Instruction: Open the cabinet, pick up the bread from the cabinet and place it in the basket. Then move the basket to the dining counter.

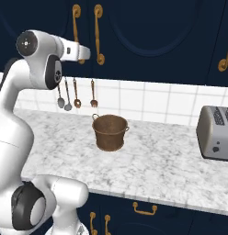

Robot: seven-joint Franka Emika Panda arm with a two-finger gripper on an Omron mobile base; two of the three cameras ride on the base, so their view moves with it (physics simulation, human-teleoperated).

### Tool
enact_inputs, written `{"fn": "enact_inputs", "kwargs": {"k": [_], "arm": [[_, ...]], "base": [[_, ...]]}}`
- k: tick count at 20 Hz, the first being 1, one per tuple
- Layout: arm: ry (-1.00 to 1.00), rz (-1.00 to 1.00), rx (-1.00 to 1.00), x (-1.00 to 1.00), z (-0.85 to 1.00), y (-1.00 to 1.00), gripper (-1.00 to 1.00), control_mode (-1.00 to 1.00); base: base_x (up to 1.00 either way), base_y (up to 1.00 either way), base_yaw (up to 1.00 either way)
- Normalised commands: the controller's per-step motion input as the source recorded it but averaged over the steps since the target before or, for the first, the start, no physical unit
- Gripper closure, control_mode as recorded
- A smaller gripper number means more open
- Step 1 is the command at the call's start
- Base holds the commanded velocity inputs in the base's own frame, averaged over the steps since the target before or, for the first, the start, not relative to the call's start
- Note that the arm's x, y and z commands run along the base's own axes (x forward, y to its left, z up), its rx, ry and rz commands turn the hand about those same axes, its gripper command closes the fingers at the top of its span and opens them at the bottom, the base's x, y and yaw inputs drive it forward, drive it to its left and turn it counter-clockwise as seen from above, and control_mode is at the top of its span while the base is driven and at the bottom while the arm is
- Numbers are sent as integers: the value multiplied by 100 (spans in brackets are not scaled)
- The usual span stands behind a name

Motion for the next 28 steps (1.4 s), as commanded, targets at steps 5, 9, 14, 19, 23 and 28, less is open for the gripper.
{"fn": "enact_inputs", "kwargs": {"k": [5, 9, 14, 19, 23, 28], "arm": [[-1, 0, 0, 54, 0, -5, -100, -100], [0, 0, 0, 71, 0, -4, -100, -100], [0, 0, 0, 75, -3, -7, -100, -100], [0, 0, 0, 33, -3, -1, 100, -100], [2, 0, 0, -35, 0, 21, 100, -100], [0, 1, 1, -94, 0, 33, 100, -100]], "base": [[0, 0, 0], [0, 0, 0], [0, 0, 0], [0, 0, 0], [0, 0, 0], [0, 0, 0]]}}
